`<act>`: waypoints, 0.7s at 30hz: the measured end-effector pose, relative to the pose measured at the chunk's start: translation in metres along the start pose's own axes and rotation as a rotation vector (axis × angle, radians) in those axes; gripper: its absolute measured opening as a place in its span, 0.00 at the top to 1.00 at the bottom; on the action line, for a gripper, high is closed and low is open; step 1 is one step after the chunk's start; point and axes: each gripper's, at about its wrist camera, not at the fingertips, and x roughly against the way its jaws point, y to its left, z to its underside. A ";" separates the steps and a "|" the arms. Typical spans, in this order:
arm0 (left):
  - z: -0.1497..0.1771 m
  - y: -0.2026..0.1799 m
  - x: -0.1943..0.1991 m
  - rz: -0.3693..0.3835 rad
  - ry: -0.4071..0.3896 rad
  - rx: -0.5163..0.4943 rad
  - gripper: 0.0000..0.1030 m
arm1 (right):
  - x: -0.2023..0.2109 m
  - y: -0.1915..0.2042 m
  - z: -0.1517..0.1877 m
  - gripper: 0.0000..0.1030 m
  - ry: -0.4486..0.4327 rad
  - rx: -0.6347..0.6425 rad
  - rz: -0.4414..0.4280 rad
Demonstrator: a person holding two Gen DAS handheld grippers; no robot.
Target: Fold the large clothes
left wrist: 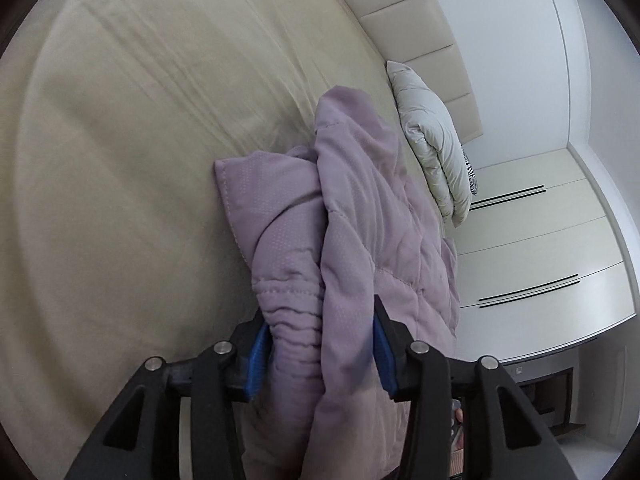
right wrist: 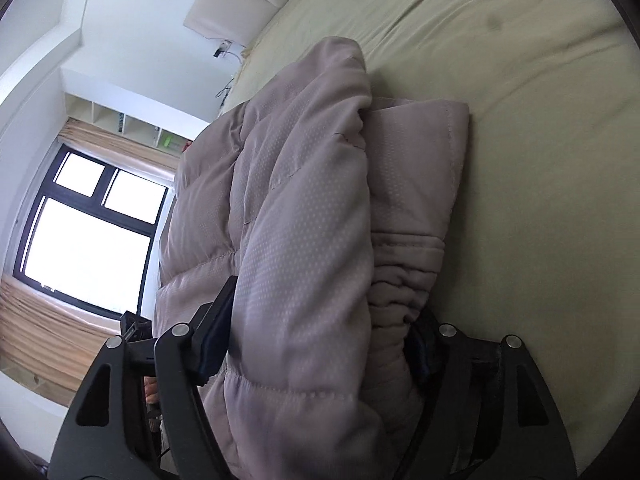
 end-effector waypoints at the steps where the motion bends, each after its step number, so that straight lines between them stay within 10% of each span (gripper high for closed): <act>1: 0.003 -0.003 0.013 -0.025 -0.022 -0.019 0.54 | 0.010 0.002 0.002 0.32 -0.015 -0.010 0.019; 5: 0.005 -0.053 0.050 -0.263 -0.179 -0.213 0.52 | 0.063 0.021 0.007 0.32 -0.159 0.035 0.212; 8: 0.003 -0.117 0.039 -0.292 -0.234 -0.399 0.52 | 0.075 0.062 -0.003 0.32 -0.230 0.121 0.259; 14: -0.001 -0.201 -0.071 -0.358 -0.166 -0.679 0.52 | -0.022 0.199 -0.005 0.32 -0.076 0.523 0.284; 21: -0.017 -0.173 -0.165 -0.548 -0.056 -0.736 0.51 | -0.126 0.215 -0.055 0.32 0.001 0.500 0.471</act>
